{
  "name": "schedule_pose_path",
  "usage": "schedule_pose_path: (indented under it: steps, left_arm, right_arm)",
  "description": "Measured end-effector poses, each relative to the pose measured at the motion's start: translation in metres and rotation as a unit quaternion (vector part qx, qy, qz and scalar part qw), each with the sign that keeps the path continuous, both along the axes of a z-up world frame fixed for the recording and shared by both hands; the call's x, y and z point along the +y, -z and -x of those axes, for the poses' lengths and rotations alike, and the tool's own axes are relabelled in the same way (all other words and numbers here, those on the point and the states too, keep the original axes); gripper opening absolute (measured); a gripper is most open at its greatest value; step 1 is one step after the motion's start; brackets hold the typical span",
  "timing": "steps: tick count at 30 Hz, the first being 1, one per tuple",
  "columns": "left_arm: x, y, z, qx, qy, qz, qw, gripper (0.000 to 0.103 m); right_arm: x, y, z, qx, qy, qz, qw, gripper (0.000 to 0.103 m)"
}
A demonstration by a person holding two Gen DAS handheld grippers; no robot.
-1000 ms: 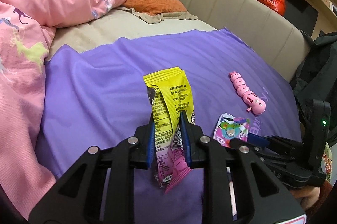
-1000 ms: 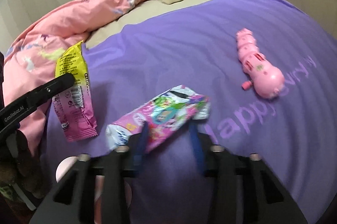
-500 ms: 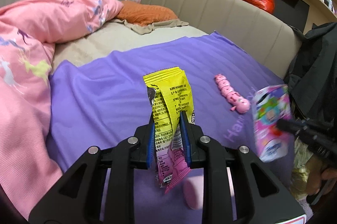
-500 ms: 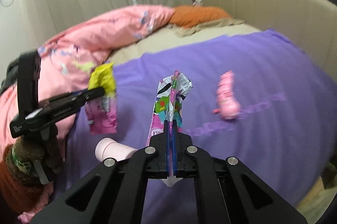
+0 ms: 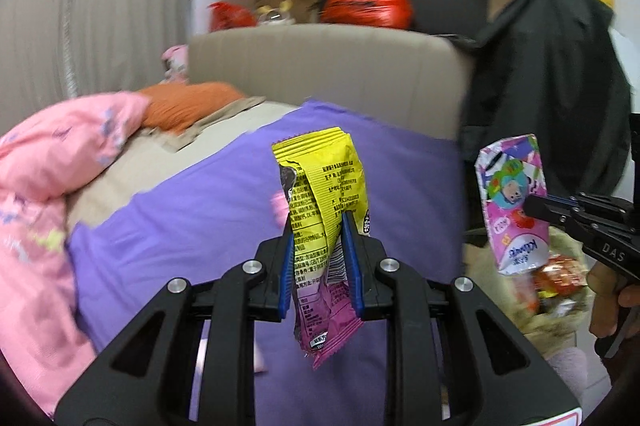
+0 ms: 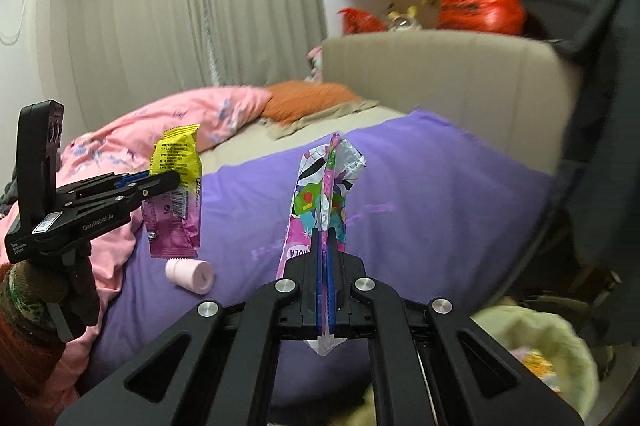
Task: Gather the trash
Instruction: 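Carry the yellow-pink wrapper and Kleenex pack over the yellow bag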
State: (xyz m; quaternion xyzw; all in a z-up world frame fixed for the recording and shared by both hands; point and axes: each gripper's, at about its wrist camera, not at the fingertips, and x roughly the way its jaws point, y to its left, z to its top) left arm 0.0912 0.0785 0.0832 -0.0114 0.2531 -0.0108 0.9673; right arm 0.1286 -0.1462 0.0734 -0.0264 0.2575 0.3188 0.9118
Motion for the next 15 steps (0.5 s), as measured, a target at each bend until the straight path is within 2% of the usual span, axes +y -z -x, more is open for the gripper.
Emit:
schedule_pose_path:
  steps: [4, 7, 11, 15]
  left_arm:
    - [-0.048, -0.009, -0.006, -0.001, 0.049, 0.023, 0.9985, 0.021]
    - [-0.086, -0.008, -0.014, 0.012, 0.101, 0.050, 0.9936, 0.021]
    - [-0.144, 0.005, -0.024, 0.043, 0.176, 0.062, 0.9816, 0.021]
    - [-0.202, 0.027, -0.029, 0.075, 0.240, 0.071, 0.9653, 0.021]
  right_arm:
    - [-0.049, -0.010, 0.013, -0.017, 0.033, 0.002, 0.999, 0.004]
    - [-0.089, -0.012, 0.021, -0.028, 0.059, 0.006, 0.998, 0.004]
    - [-0.137, -0.005, 0.027, -0.028, 0.089, 0.007, 0.996, 0.004]
    - [-0.176, 0.010, 0.033, -0.016, 0.123, 0.025, 0.992, 0.004]
